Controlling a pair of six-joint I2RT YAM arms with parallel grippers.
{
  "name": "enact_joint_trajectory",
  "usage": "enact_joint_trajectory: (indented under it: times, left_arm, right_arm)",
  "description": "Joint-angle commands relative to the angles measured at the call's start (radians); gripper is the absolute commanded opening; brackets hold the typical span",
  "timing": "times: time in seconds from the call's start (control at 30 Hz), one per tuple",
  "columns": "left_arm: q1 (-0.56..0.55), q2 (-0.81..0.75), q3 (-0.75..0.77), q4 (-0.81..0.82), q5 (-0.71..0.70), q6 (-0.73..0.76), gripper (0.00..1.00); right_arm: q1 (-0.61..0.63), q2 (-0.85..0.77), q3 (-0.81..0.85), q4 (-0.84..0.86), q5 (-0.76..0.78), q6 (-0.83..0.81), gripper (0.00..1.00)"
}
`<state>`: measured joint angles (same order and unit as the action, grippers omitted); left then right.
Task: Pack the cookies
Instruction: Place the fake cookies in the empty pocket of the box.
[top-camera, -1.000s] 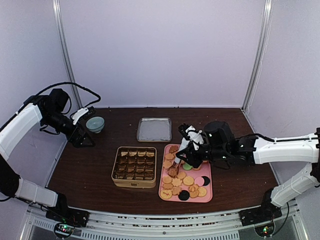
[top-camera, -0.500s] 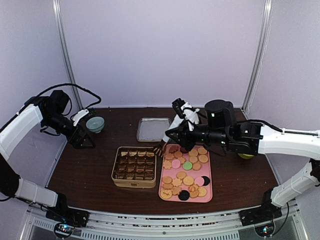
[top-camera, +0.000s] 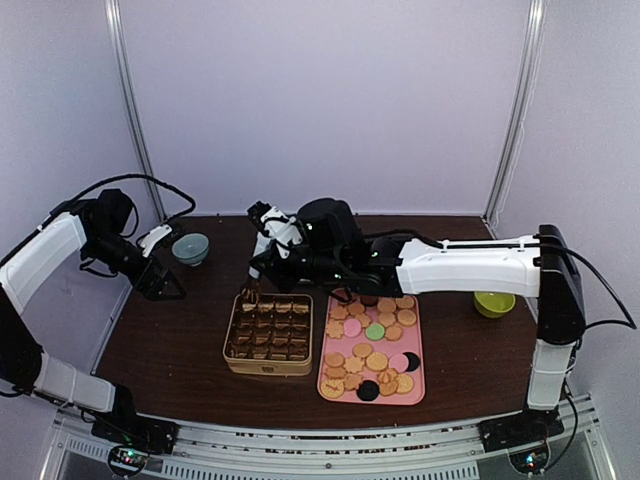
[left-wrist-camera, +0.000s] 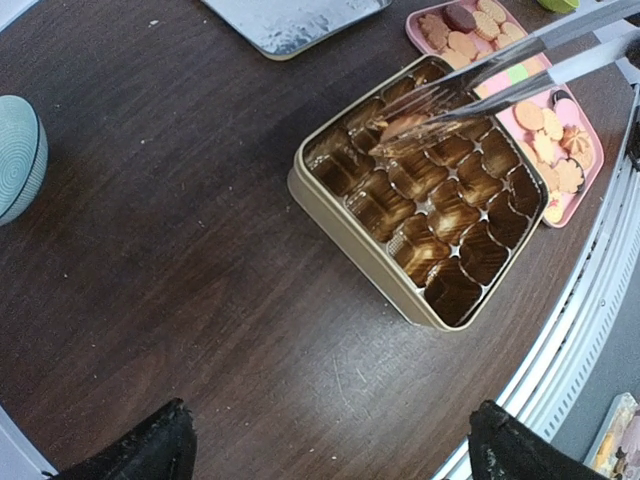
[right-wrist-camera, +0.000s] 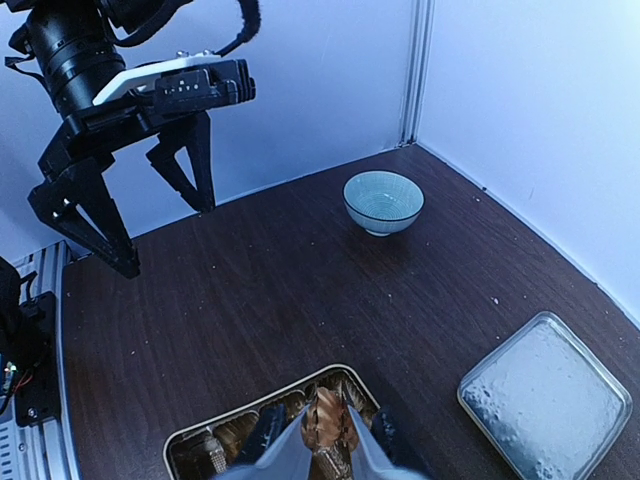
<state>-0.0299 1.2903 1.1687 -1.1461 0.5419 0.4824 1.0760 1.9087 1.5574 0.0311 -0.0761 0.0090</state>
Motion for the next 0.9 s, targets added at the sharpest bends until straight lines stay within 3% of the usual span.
enact_joint_trajectory:
  times: [0.0, 0.47, 0.77, 0.87]
  left_arm:
    - [0.016, 0.02, -0.026, 0.045, 0.008, 0.023, 0.98]
    - [0.016, 0.005, -0.062, 0.062, 0.018, 0.022, 0.98]
    - [0.016, -0.008, -0.053, 0.062, 0.032, 0.018, 0.98]
    - [0.017, -0.016, -0.059, 0.07, 0.042, 0.016, 0.98]
  right_arm:
    - [0.004, 0.056, 0.089, 0.072, 0.03, -0.031, 0.0]
    - [0.004, 0.167, 0.149, 0.093, 0.037, -0.033, 0.05]
    - [0.004, 0.142, 0.138, 0.089, 0.015, -0.02, 0.28]
    - [0.004, 0.131, 0.138, 0.084, 0.01, -0.014, 0.29]
